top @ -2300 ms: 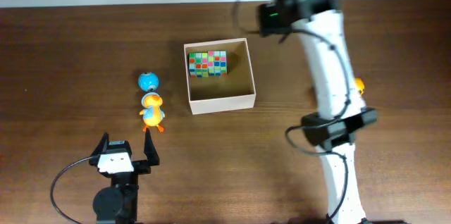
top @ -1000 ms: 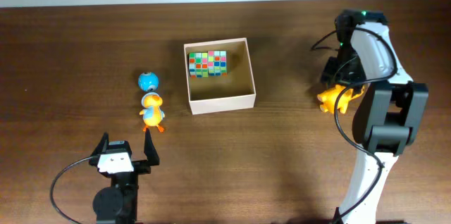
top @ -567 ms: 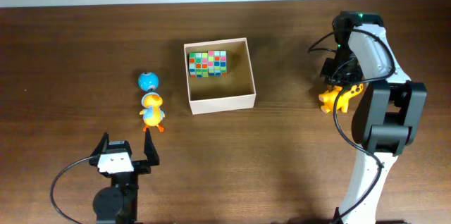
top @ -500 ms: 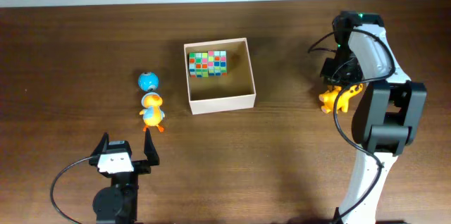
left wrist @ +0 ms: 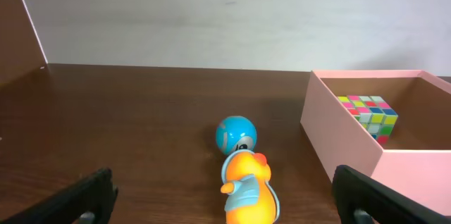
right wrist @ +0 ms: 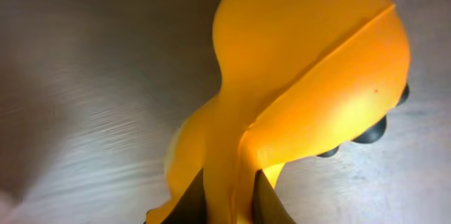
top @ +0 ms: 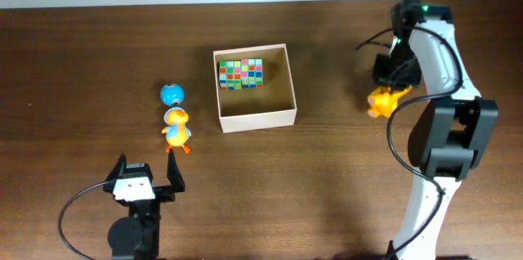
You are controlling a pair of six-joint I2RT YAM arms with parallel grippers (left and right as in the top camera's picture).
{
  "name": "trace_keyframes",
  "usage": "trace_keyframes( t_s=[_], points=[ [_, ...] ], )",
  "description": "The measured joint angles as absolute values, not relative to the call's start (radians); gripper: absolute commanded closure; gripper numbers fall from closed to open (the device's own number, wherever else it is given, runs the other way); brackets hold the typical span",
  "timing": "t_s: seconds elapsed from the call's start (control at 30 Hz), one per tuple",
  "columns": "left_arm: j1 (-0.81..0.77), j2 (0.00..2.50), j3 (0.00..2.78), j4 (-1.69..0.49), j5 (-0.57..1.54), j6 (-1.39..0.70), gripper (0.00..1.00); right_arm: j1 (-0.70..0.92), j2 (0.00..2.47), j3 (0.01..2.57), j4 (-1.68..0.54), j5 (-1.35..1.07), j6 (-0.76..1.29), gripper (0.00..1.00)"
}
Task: Pack container
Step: 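Grasp the orange plush toy with the right gripper, then carry the orange plush toy into the box and lower it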
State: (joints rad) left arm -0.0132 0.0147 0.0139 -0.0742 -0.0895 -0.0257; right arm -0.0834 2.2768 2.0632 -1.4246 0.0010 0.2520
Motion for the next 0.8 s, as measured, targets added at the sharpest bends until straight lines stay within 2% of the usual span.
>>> trace_keyframes(
  t_s=[0.47,0.63,0.8],
  points=[
    [-0.013,0.015,0.014,-0.074,-0.089,-0.026,0.01,-0.030,2.275,2.432,-1.544,-0.486,-0.075,0.87],
    [-0.013,0.015,0.014,-0.074,-0.089,-0.026,0.01,0.104,2.268,2.487,-1.524,-0.557,-0.167,0.87],
    [-0.013,0.015,0.014,-0.074,-0.089,-0.026,0.01,0.273,2.268,2.487,-1.474,-0.474,-0.200,0.87]
  ],
)
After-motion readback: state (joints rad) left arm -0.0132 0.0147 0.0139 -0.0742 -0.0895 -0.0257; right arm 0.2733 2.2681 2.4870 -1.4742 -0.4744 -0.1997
